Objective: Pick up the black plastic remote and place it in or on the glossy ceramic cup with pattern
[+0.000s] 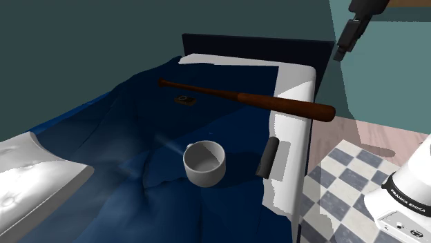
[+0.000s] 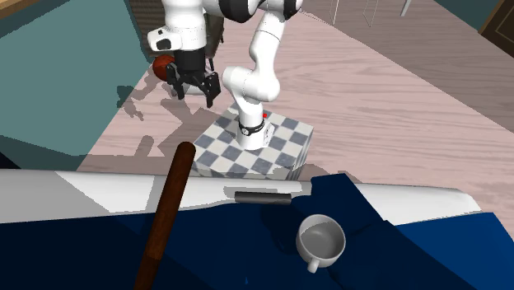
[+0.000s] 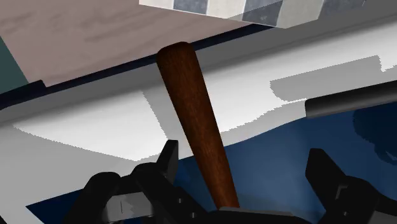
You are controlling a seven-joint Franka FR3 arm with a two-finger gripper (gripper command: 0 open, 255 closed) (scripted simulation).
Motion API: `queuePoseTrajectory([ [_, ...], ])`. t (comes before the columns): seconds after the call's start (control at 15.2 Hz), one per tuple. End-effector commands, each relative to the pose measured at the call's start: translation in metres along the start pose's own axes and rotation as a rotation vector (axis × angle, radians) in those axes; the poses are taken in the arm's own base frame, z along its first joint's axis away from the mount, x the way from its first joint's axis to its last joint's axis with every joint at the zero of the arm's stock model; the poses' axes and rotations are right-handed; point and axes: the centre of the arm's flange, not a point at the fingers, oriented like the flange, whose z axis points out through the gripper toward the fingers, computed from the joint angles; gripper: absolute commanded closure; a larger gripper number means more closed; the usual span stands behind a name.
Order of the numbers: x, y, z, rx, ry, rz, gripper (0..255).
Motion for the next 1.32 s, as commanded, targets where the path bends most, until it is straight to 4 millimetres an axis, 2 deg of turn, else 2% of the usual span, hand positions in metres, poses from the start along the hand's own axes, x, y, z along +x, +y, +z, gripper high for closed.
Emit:
queuePoseTrajectory([
  [0.0, 0.0, 0.0, 0.0, 0.0, 0.0, 0.0, 0],
  [0.33, -0.019, -0.053, 0.042, -0.035, 0.011, 0.224, 0],
  [0.59, -0.026, -0.097, 0.077, -0.063, 0.02, 0.404, 0],
  [0.92, -0.022, -0.151, 0.122, -0.097, 0.032, 0.628, 0],
  [1.25, -0.007, -0.201, 0.169, -0.132, 0.043, 0.852, 0],
])
